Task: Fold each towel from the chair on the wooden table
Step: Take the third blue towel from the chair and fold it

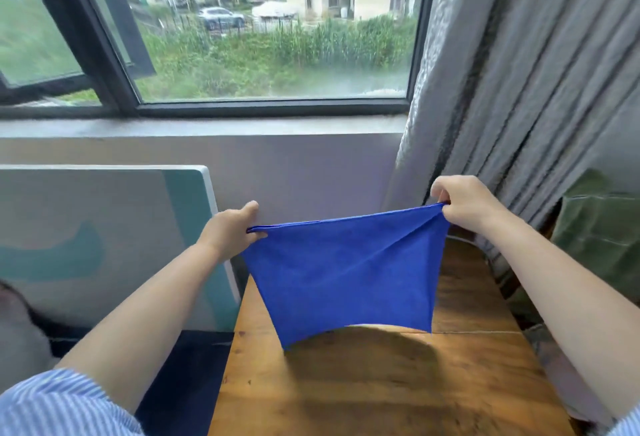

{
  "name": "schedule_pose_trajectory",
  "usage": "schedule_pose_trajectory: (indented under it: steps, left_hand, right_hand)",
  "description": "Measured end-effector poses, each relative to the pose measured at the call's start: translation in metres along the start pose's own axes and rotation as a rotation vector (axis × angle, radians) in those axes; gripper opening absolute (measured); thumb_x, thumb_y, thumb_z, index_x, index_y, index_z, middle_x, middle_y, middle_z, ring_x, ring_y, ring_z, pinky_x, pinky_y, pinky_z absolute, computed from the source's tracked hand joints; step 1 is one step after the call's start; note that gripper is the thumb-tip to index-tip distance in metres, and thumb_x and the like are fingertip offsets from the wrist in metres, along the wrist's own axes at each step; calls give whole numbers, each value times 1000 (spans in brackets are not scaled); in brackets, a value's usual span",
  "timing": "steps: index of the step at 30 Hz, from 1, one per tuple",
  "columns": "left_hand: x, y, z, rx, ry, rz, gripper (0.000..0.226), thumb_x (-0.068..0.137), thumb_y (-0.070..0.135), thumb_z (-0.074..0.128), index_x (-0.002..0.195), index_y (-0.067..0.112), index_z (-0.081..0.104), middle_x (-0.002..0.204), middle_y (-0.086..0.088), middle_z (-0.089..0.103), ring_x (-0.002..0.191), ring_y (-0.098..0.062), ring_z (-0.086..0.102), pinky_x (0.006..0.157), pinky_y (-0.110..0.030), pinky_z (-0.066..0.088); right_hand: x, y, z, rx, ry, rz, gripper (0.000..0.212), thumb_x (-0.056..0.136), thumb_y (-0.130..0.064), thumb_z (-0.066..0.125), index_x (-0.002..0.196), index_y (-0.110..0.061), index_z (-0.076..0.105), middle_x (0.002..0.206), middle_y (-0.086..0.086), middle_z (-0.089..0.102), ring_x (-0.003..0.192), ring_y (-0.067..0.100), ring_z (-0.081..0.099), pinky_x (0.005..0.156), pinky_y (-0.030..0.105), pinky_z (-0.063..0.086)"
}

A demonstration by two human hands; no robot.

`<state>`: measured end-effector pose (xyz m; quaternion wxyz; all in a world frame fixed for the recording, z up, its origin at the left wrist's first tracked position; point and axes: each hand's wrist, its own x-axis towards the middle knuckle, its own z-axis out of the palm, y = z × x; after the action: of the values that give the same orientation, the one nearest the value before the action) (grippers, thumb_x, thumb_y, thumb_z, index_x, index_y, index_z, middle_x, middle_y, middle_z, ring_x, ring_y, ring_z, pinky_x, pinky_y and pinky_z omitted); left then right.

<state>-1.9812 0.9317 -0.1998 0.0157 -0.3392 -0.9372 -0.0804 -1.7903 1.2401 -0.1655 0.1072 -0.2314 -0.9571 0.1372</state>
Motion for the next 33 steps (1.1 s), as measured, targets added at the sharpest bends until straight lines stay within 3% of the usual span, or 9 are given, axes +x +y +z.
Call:
schedule_pose_trajectory:
  steps: [2, 4, 7, 11, 15, 17, 20, 25, 33]
  left_hand:
    - [-3, 4, -16, -20, -28, 58, 28, 87, 36, 58, 75, 15, 44, 76, -9, 57, 77, -30, 51, 66, -31, 37]
    - [-5, 11, -29, 7, -27, 143, 46, 87, 37, 58, 56, 22, 27, 57, 2, 39, 69, -27, 38, 58, -28, 24]
    - [-5, 23, -47, -12, 4, 306, 54, 89, 32, 57, 53, 23, 17, 51, 7, 26, 68, -35, 38, 55, -28, 15]
    - [0, 30, -63, -100, -47, 353, 37, 93, 19, 52, 59, 18, 37, 58, 1, 37, 67, -25, 38, 58, -26, 22]
    - [4, 27, -69, 66, -77, 279, 20, 91, 18, 55, 85, 0, 59, 87, -18, 61, 83, -29, 53, 68, -30, 37]
    - [7, 23, -71, 142, 58, 219, 21, 88, 23, 58, 86, 2, 62, 91, -15, 65, 88, -30, 57, 67, -30, 40]
    - [11, 14, -75, -64, 373, 162, 25, 81, 18, 69, 75, -5, 63, 80, -22, 65, 79, -35, 59, 63, -33, 39]
    - [-1, 10, -46, 105, 13, 201, 30, 85, 26, 64, 82, -4, 61, 90, -20, 66, 87, -31, 57, 68, -31, 37]
    - [18, -2, -28, 247, -53, 73, 27, 96, 27, 42, 102, 3, 52, 106, -15, 58, 99, -32, 56, 68, -30, 38]
  right_hand:
    - [0, -3, -13, -130, 43, 10, 28, 71, 11, 47, 87, -2, 66, 91, 14, 63, 89, 30, 56, 67, 26, 37]
    - [-1, -3, -24, -210, 81, 40, 28, 72, 9, 48, 88, -2, 69, 96, 16, 64, 94, 32, 57, 66, 25, 34]
    - [-2, -3, -42, -251, 169, 132, 30, 74, 9, 48, 93, -2, 69, 100, 18, 64, 96, 35, 57, 68, 27, 36]
    - [-5, -5, -58, -230, 223, 245, 26, 77, 7, 48, 93, 0, 68, 100, 20, 65, 95, 36, 58, 75, 32, 46]
    - [-8, -14, -59, -231, 180, 293, 25, 78, 3, 48, 93, -2, 68, 101, 18, 65, 96, 35, 59, 75, 30, 45]
    - [-7, -18, -63, -155, 248, 268, 27, 76, 6, 47, 90, -2, 69, 101, 20, 64, 94, 36, 59, 73, 30, 44]
    - [-9, -13, -66, 3, 509, 169, 27, 72, 8, 51, 89, 0, 71, 97, 24, 65, 93, 37, 59, 69, 29, 42]
    - [-26, -8, -36, -178, -54, 176, 26, 77, 3, 50, 87, -7, 72, 99, 13, 70, 99, 27, 61, 81, 27, 48]
    - [-7, -18, -10, -143, 14, 245, 28, 75, 4, 48, 85, -9, 71, 102, 15, 67, 99, 32, 60, 80, 31, 49]
